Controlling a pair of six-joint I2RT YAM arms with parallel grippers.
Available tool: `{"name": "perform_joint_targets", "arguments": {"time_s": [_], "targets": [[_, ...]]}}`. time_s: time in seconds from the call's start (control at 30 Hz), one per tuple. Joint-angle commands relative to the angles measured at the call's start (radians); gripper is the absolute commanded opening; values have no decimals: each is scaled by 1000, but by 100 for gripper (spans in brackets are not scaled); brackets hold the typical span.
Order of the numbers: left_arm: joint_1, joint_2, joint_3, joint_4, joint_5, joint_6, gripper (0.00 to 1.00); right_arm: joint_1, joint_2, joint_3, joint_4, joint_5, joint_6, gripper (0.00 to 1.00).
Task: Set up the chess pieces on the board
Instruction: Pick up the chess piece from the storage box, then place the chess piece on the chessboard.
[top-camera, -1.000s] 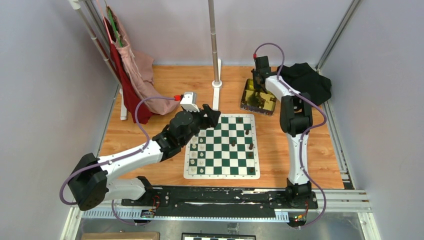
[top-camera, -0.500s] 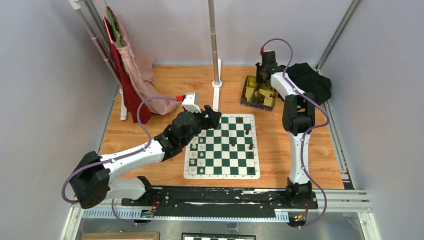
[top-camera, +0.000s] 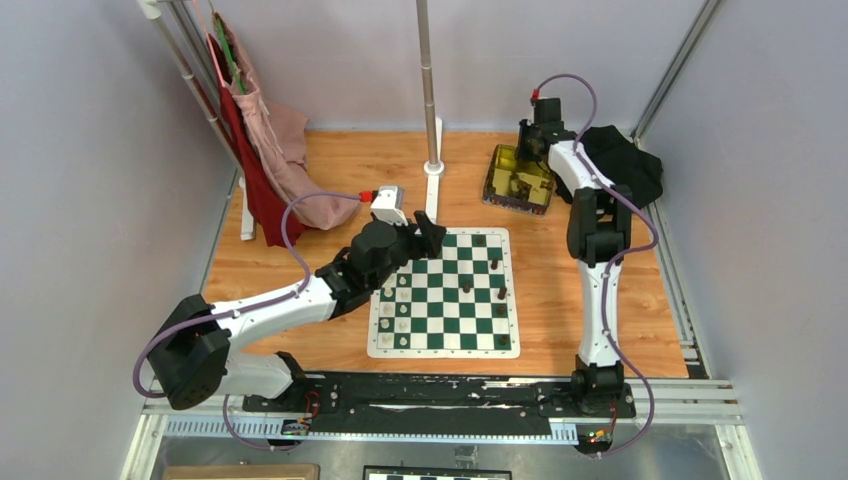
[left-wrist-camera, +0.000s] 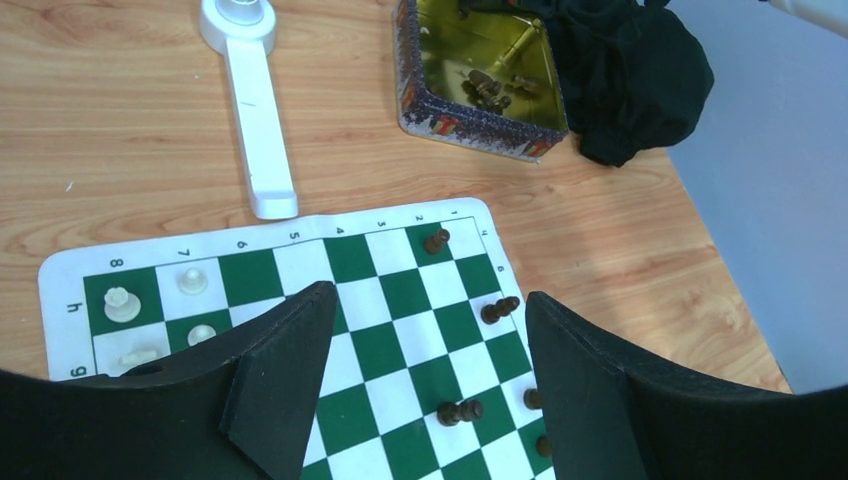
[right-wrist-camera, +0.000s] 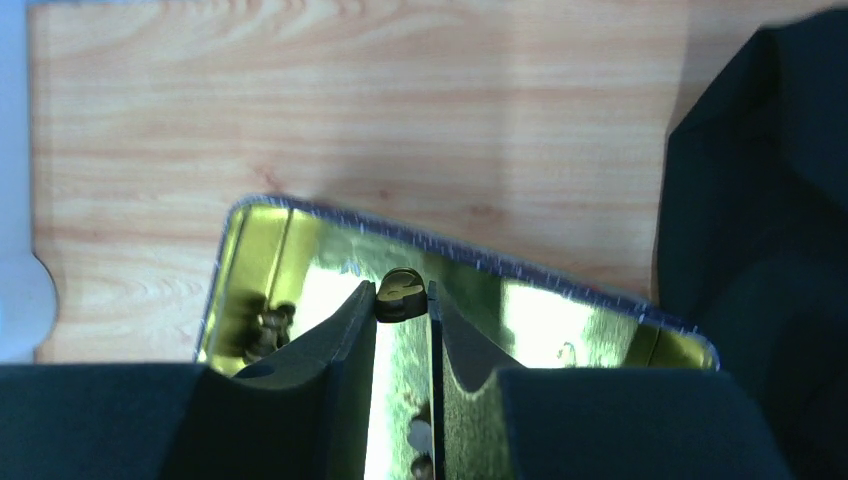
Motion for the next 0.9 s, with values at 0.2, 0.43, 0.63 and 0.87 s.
{"name": "perform_joint_targets", "arguments": {"time_s": [0.2,0.43,0.63,0.87], "targets": [[-8,-27,60,-63,-6,34,75,83,-319,-368,71,55,-90,0],[-8,-79,37,-86,20,17,75,188,-553,-651,78,194,-119,0],[-9,-126,13,-97,18,16,75,277,-702,-864,125,229,-94,0],[-9,-153,-12,-97,20,15,75,374,-782,-1001,197,293,-81,0]]}}
